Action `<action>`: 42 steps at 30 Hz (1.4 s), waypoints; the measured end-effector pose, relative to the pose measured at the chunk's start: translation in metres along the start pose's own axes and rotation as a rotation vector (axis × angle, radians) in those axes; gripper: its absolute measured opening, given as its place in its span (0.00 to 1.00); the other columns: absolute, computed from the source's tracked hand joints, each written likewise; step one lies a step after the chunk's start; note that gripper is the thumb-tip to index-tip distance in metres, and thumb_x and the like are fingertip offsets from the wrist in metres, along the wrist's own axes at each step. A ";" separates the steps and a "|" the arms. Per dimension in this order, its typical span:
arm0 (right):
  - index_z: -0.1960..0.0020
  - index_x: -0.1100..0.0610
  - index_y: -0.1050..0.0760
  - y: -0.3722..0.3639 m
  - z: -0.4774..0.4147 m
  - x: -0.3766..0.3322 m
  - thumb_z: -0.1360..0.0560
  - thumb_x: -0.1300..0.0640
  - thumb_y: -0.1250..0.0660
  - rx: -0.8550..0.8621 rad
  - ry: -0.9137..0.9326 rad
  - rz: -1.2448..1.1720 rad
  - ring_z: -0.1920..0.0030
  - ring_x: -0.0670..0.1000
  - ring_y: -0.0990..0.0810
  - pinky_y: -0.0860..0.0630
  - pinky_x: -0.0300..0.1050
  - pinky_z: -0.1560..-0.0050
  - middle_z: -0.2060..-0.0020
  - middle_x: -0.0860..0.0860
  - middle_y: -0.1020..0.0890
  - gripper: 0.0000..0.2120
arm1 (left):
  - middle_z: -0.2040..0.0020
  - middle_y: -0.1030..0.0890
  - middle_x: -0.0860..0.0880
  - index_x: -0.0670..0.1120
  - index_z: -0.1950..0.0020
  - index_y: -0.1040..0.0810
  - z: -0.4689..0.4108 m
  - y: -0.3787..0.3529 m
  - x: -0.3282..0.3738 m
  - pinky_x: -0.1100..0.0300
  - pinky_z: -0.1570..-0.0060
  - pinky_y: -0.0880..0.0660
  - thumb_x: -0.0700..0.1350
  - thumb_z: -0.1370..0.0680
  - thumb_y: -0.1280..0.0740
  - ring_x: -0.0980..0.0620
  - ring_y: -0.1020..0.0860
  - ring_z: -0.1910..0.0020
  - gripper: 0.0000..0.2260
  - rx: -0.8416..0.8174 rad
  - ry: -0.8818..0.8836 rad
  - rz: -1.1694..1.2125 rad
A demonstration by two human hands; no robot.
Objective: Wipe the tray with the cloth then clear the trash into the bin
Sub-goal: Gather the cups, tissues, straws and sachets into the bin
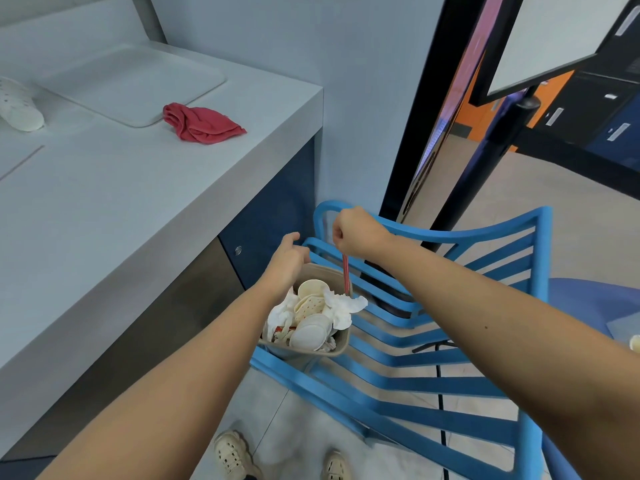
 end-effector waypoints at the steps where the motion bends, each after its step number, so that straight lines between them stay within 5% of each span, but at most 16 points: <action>1: 0.56 0.67 0.20 -0.006 0.001 0.004 0.27 0.68 0.40 -0.008 -0.004 0.021 0.54 0.59 0.19 0.20 0.51 0.51 0.57 0.61 0.17 0.09 | 0.39 0.29 0.45 0.47 0.26 0.42 0.000 0.001 -0.001 0.50 0.34 0.31 0.35 0.24 0.42 0.46 0.28 0.38 0.27 0.009 -0.004 0.003; 5: 0.51 0.66 0.21 -0.050 0.007 0.020 0.26 0.69 0.42 -0.066 -0.060 0.048 0.52 0.59 0.20 0.23 0.47 0.56 0.54 0.61 0.18 0.11 | 0.43 0.28 0.48 0.48 0.26 0.41 0.001 0.006 -0.002 0.57 0.43 0.32 0.36 0.23 0.42 0.49 0.28 0.42 0.25 0.032 -0.037 0.006; 8: 0.60 0.63 0.24 -0.084 0.012 0.028 0.27 0.70 0.42 -0.103 -0.090 0.051 0.59 0.58 0.25 0.30 0.45 0.60 0.61 0.58 0.22 0.09 | 0.44 0.27 0.49 0.48 0.27 0.40 0.002 0.013 -0.002 0.58 0.43 0.34 0.36 0.23 0.41 0.50 0.29 0.42 0.25 0.052 -0.056 -0.005; 11: 0.71 0.59 0.40 -0.110 0.018 0.031 0.26 0.70 0.43 -0.117 -0.103 0.074 0.61 0.55 0.31 0.35 0.42 0.62 0.71 0.52 0.36 0.17 | 0.42 0.28 0.48 0.47 0.27 0.40 0.005 0.022 -0.005 0.55 0.37 0.35 0.36 0.23 0.41 0.49 0.29 0.39 0.24 0.062 -0.061 -0.020; 17: 0.72 0.57 0.43 -0.132 0.029 0.031 0.26 0.71 0.44 -0.122 -0.132 0.051 0.71 0.51 0.37 0.42 0.40 0.73 0.71 0.53 0.35 0.20 | 0.38 0.28 0.47 0.49 0.28 0.39 0.008 0.039 -0.012 0.59 0.45 0.35 0.38 0.22 0.42 0.53 0.29 0.44 0.23 0.097 -0.080 -0.046; 20: 0.65 0.60 0.32 -0.157 0.036 0.033 0.25 0.72 0.45 -0.167 -0.156 0.063 0.59 0.57 0.27 0.33 0.44 0.62 0.57 0.60 0.26 0.13 | 0.37 0.28 0.46 0.48 0.28 0.39 0.011 0.046 -0.014 0.60 0.45 0.35 0.38 0.21 0.42 0.52 0.29 0.42 0.22 0.115 -0.088 -0.056; 23: 0.43 0.64 0.26 -0.179 0.039 0.036 0.25 0.71 0.41 -0.229 -0.130 0.043 0.46 0.59 0.22 0.27 0.47 0.52 0.44 0.59 0.22 0.13 | 0.37 0.28 0.46 0.48 0.28 0.39 0.016 0.051 -0.014 0.60 0.45 0.34 0.38 0.21 0.42 0.51 0.29 0.42 0.22 0.124 -0.094 -0.063; 27: 0.38 0.63 0.29 -0.190 0.037 0.037 0.26 0.69 0.35 -0.289 -0.050 0.118 0.39 0.58 0.27 0.29 0.46 0.42 0.39 0.58 0.26 0.17 | 0.38 0.28 0.48 0.49 0.28 0.38 0.019 0.059 -0.015 0.68 0.58 0.33 0.38 0.21 0.42 0.57 0.28 0.50 0.21 0.133 -0.097 -0.076; 31: 0.31 0.57 0.38 -0.190 0.041 0.039 0.26 0.65 0.36 -0.295 -0.055 0.146 0.35 0.57 0.36 0.34 0.49 0.36 0.36 0.57 0.35 0.25 | 0.42 0.28 0.48 0.48 0.29 0.38 0.021 0.066 -0.016 0.67 0.56 0.34 0.38 0.21 0.42 0.55 0.29 0.48 0.21 0.157 -0.108 -0.075; 36: 0.31 0.56 0.38 -0.154 0.035 0.040 0.18 0.50 0.49 -0.232 -0.078 0.119 0.34 0.59 0.36 0.38 0.55 0.34 0.35 0.57 0.33 0.18 | 0.46 0.27 0.50 0.48 0.29 0.38 0.021 0.074 -0.012 0.66 0.59 0.34 0.37 0.21 0.42 0.58 0.28 0.54 0.21 0.177 -0.125 -0.088; 42: 0.32 0.56 0.34 -0.096 0.004 0.027 0.18 0.51 0.48 -0.208 -0.108 -0.036 0.35 0.57 0.31 0.35 0.53 0.35 0.35 0.56 0.29 0.18 | 0.44 0.26 0.49 0.47 0.30 0.36 0.023 0.085 0.007 0.58 0.42 0.30 0.37 0.22 0.42 0.51 0.27 0.43 0.20 0.207 -0.188 -0.075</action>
Point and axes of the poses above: each hand's wrist, its own z-axis away from the middle knuckle, its own y-axis out of the back of the hand, x = y × z, the point moved 10 cm from there along -z, towards the middle knuckle
